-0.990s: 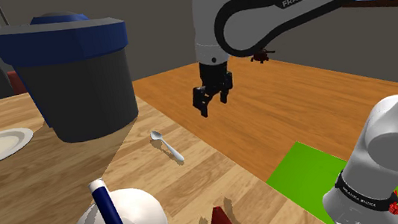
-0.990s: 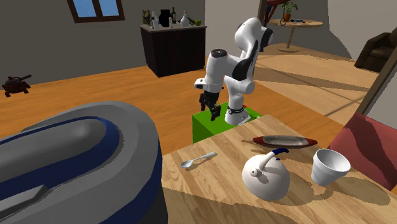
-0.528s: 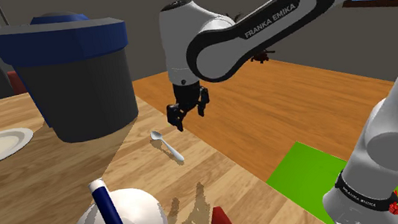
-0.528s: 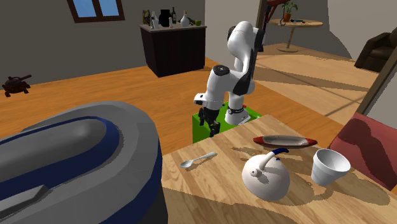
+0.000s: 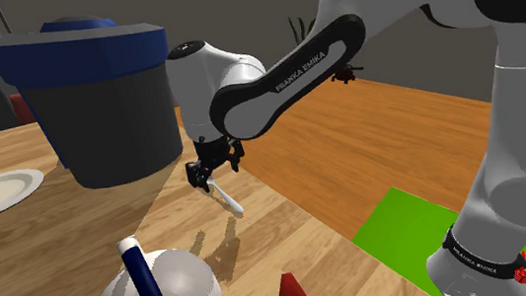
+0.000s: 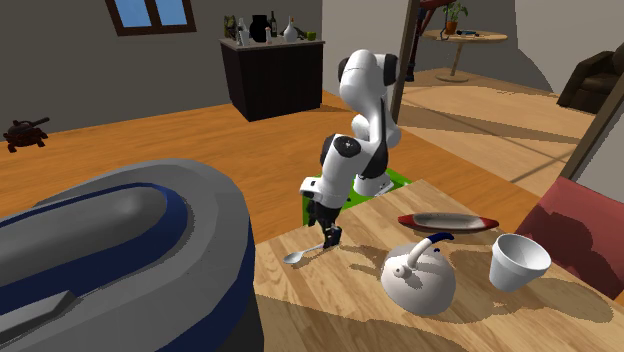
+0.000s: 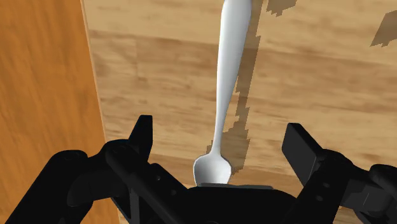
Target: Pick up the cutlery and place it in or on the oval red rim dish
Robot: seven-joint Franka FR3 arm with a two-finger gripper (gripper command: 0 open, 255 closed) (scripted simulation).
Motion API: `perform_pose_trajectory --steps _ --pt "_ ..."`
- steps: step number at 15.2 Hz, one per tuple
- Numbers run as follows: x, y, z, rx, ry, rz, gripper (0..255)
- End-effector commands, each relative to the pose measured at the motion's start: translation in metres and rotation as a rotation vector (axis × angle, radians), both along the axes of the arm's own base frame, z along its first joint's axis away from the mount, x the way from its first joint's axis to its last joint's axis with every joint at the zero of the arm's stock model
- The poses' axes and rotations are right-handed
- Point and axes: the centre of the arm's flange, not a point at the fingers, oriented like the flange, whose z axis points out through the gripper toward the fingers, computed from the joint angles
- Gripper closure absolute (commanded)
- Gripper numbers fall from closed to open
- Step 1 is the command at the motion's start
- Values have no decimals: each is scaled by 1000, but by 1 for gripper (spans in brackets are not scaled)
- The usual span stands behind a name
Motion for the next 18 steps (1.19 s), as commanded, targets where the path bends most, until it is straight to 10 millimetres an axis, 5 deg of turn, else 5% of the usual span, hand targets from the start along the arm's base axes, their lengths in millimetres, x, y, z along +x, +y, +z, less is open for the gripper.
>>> perform_pose_trajectory --steps 1,7,15,16,18 --pt "4 6 -10 -2 -5 -2 0" --pt "9 0 -44 -2 -5 -2 0" --pt "9 0 -44 -2 -5 -2 0" --pt "9 0 -44 -2 -5 -2 255" --pt "9 0 -44 -2 -5 -2 255"
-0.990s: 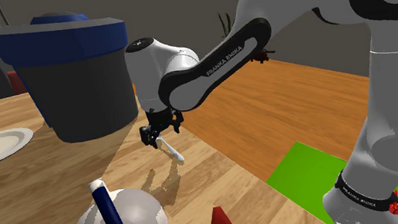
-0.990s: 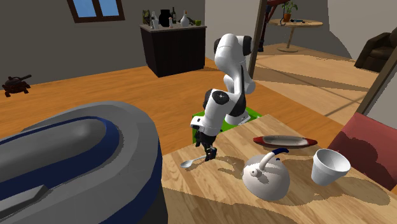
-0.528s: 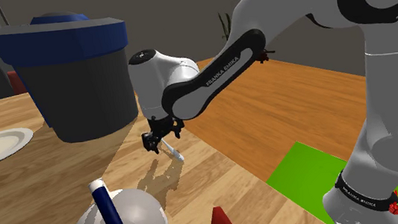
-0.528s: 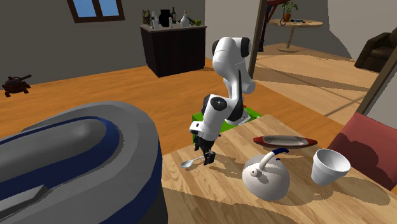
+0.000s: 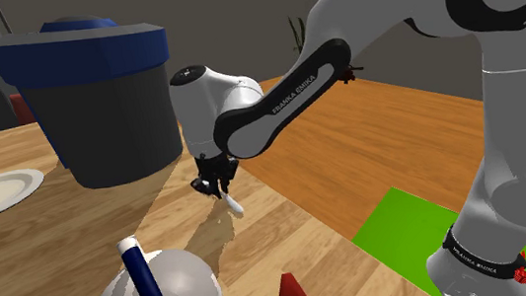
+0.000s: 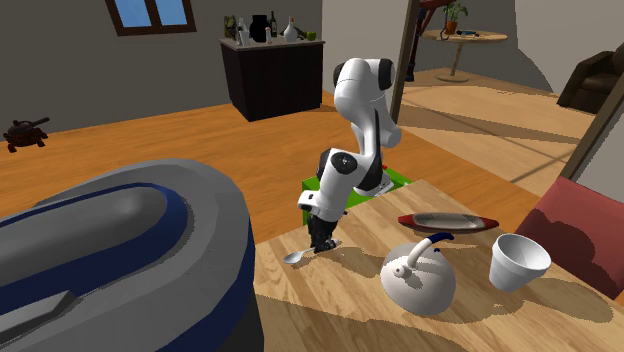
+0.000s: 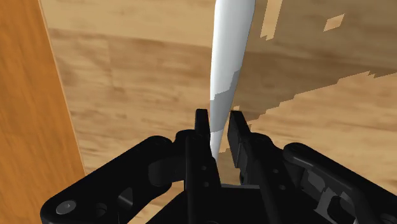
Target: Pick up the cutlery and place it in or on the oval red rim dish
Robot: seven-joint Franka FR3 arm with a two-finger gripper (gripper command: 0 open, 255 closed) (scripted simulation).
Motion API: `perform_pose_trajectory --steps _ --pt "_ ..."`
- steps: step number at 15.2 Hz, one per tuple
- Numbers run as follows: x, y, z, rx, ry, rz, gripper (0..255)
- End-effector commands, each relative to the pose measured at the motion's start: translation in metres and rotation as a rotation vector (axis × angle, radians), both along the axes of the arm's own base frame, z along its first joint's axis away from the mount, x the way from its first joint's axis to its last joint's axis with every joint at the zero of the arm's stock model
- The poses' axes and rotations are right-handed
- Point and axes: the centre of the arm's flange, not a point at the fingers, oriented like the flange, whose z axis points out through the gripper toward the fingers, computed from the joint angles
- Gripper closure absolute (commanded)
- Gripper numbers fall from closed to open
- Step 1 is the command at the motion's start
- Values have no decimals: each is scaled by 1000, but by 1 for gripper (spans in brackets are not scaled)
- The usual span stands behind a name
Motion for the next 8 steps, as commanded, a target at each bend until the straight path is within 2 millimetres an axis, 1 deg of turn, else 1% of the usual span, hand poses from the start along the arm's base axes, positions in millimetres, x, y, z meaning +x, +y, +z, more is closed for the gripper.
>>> perform_pose_trajectory --steps 1,7,8 --pt "0 -1 -1 -2 2 -2 255" --pt "0 -1 -1 -2 2 -2 255" --pt "0 -1 4 -2 2 -2 255"
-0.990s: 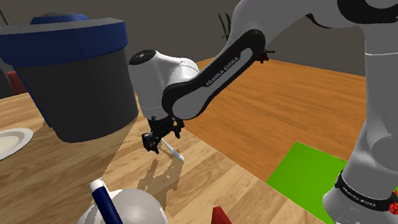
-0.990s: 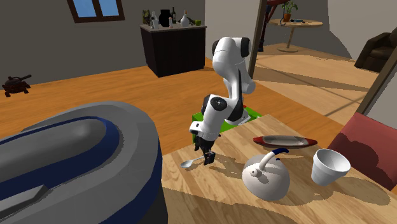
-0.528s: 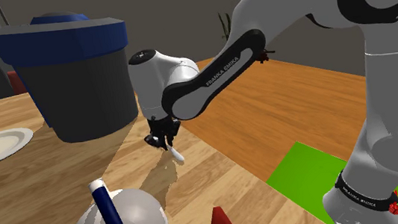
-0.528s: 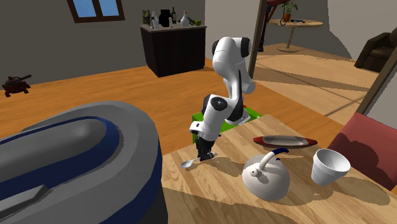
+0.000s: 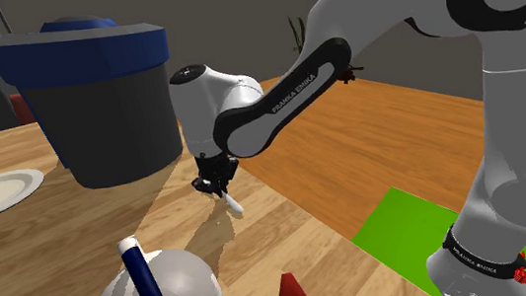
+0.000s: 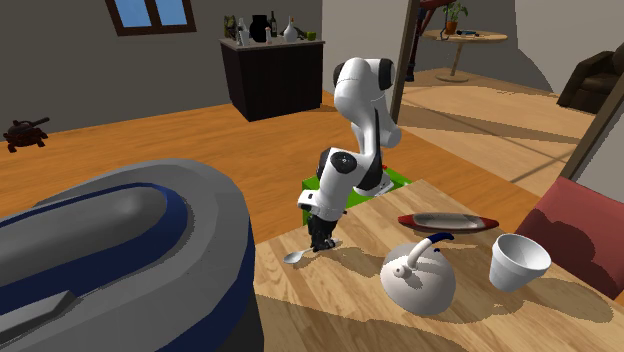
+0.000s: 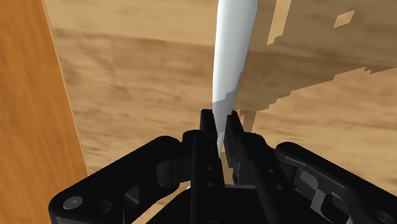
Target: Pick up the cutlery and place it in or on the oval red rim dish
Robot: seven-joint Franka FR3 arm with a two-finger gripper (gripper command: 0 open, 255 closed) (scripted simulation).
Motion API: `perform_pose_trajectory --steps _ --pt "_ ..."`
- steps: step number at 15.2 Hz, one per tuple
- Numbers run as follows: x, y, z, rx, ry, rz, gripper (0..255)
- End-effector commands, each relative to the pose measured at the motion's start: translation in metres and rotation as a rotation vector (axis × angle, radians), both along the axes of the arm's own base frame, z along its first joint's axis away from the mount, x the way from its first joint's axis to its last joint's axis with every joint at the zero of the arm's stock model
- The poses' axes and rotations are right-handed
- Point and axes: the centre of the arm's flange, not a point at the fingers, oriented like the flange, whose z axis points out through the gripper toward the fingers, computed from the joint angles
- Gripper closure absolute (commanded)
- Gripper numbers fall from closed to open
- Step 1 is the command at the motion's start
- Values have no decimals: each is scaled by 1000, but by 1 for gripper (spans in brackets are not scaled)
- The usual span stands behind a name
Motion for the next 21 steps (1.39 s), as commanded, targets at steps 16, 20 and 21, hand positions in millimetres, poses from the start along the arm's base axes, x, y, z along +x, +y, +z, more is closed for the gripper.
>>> perform_pose_trajectory --steps 16,20,21 --pt "0 0 87 0 1 0 255" --pt "0 0 108 0 1 0 255" --pt "0 0 113 0 1 0 255"
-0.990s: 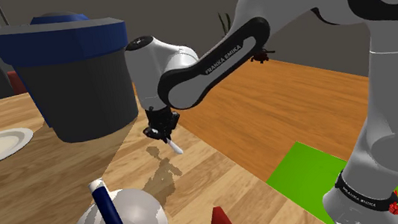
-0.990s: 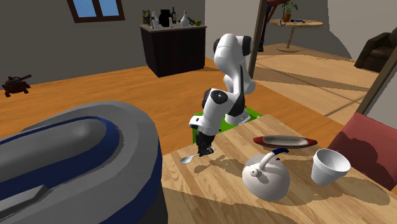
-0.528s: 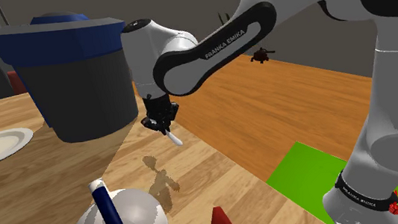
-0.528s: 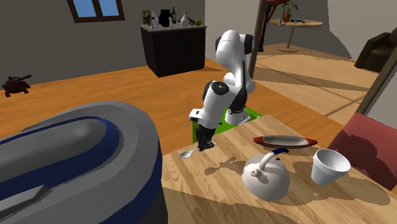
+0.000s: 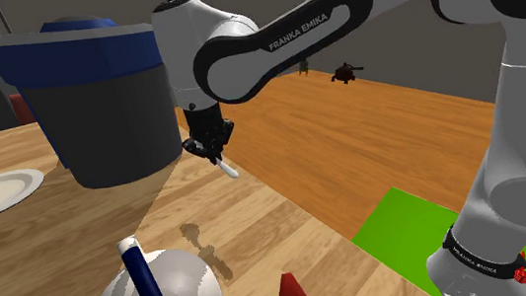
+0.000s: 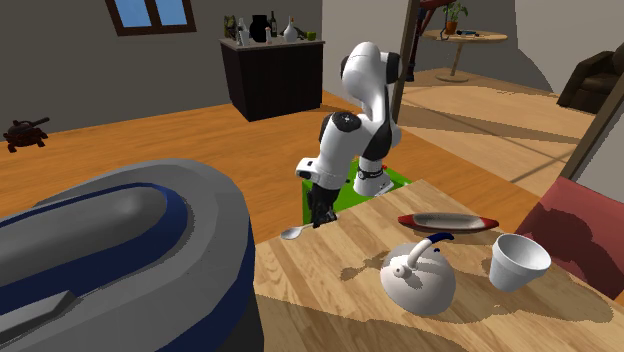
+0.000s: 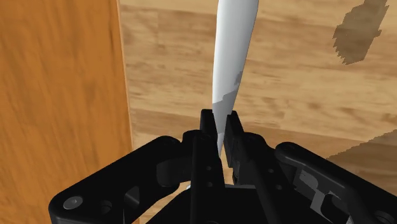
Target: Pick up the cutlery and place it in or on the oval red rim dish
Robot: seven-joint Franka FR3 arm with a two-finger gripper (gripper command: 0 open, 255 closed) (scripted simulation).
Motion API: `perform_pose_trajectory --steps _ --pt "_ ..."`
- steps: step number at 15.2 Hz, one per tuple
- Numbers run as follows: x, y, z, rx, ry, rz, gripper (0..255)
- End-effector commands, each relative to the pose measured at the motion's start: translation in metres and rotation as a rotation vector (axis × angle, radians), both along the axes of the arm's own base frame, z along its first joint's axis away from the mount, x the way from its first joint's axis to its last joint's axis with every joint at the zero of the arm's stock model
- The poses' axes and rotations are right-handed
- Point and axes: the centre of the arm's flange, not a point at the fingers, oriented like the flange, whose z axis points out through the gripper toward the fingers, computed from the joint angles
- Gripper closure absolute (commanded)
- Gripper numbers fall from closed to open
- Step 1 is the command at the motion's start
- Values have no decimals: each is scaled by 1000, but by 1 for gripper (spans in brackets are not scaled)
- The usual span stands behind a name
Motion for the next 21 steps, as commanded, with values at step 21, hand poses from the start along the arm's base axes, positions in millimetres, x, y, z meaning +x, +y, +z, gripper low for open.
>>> perform_pose_trajectory --steps 21 --pt "-232 97 17 0 0 0 255"
